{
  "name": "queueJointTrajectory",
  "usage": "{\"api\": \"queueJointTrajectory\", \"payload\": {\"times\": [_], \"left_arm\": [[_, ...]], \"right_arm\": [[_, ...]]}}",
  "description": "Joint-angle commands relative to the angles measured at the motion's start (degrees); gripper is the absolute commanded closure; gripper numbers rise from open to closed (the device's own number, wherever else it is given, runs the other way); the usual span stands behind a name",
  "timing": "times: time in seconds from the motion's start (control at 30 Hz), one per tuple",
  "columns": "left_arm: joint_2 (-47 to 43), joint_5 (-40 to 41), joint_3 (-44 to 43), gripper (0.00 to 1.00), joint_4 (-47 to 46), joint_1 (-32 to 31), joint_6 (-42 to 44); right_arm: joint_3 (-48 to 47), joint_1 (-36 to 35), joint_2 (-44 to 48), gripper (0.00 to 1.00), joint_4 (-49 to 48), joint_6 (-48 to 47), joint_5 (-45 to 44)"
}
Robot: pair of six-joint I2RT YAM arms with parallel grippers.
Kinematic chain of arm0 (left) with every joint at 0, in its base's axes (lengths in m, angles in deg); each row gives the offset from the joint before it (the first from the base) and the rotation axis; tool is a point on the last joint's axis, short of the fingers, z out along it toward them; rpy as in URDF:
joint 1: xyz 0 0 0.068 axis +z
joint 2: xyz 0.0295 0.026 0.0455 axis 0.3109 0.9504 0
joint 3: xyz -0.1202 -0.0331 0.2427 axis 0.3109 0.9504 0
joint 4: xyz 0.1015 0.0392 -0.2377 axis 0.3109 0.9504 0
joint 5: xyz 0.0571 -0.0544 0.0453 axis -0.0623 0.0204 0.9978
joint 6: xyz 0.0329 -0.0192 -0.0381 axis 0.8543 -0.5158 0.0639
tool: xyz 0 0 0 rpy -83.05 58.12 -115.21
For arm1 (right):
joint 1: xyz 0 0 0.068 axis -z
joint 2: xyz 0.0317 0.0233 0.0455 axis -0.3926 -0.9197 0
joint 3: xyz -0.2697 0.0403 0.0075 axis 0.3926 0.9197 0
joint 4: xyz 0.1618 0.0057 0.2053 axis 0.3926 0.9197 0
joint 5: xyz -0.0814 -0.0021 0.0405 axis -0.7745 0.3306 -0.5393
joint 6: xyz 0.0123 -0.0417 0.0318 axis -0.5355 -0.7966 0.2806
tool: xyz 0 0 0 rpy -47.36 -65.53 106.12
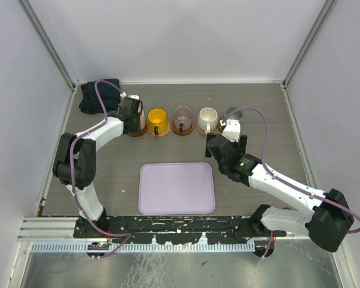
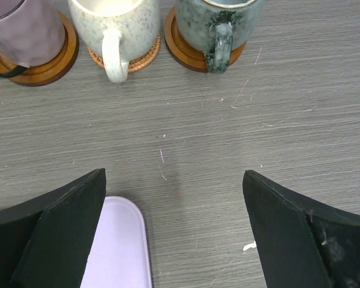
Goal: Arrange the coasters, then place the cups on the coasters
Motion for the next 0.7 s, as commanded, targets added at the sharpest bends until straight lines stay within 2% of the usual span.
{"api": "queueJointTrajectory", "payload": {"times": [0.0, 0.67], "left_arm": [[-2.77, 0.62, -1.68, 0.98, -2.91, 0.31, 0.69], [-4.67, 1.75, 2.29, 0.94, -0.89, 0.22, 0.31]], "right_arm": [[-1.71, 0.15, 0.11, 0.0, -2.5, 0.92, 0.53], [-1.32, 0.19, 1.07, 0.0, -2.14, 2.11, 2.24]]}}
